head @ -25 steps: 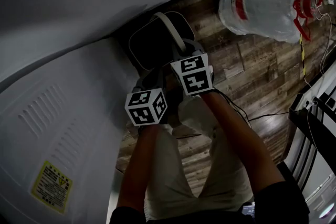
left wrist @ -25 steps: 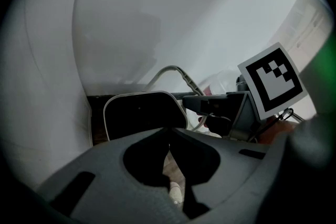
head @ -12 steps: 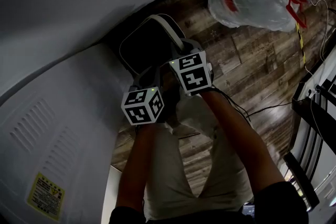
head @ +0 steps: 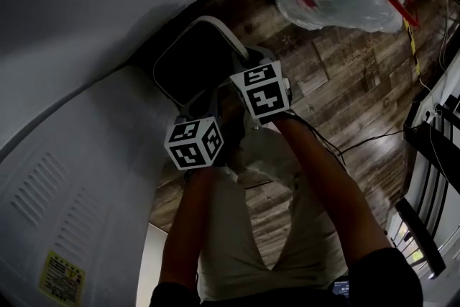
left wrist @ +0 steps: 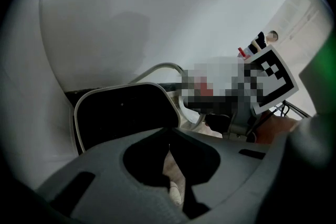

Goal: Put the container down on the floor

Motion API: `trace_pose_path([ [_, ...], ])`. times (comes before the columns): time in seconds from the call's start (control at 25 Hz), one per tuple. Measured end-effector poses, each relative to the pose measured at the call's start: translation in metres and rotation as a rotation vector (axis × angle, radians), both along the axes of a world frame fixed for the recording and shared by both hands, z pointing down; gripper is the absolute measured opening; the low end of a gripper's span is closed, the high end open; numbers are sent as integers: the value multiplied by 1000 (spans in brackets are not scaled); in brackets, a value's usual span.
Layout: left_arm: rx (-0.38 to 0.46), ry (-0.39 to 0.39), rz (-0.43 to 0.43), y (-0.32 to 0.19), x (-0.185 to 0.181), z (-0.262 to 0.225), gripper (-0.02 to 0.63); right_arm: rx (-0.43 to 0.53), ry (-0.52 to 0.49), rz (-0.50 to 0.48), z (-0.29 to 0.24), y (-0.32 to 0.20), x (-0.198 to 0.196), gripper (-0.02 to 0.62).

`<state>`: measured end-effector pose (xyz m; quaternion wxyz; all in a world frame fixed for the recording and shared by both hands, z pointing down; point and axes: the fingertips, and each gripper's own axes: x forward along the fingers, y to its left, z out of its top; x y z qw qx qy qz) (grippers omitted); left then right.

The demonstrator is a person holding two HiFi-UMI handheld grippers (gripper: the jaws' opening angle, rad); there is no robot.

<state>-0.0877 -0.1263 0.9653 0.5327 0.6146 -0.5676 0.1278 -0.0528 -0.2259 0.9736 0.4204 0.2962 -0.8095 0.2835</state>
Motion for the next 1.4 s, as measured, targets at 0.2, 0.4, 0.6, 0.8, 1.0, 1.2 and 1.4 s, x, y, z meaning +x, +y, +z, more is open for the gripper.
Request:
trace_pose_path([
  [0.2, -3, 1, 24, -5, 6, 5, 20, -16, 22, 49, 13, -10, 17, 34],
  [0.4, -11, 6, 30, -7, 11, 12, 20, -39, 32, 77, 25, -9, 29, 40],
  [0.6, -1, 20, 52, -15, 21, 19, 20, -85, 56, 94, 43, -4, 43, 102],
  [0.8, -7, 25, 74, -19, 30, 27, 20, -139, 65, 129, 57, 3, 61, 145],
  [1.0, -22, 26, 98, -20, 43, 34, 20, -150, 62, 151, 59, 3, 76, 144],
  [1.2, -26, 19, 136, -23, 51, 26, 20, -156, 44, 178, 49, 1, 82, 144],
  [1.4, -17, 15, 161, -29, 58, 6, 20, -157, 42, 204, 31, 0, 90, 144],
])
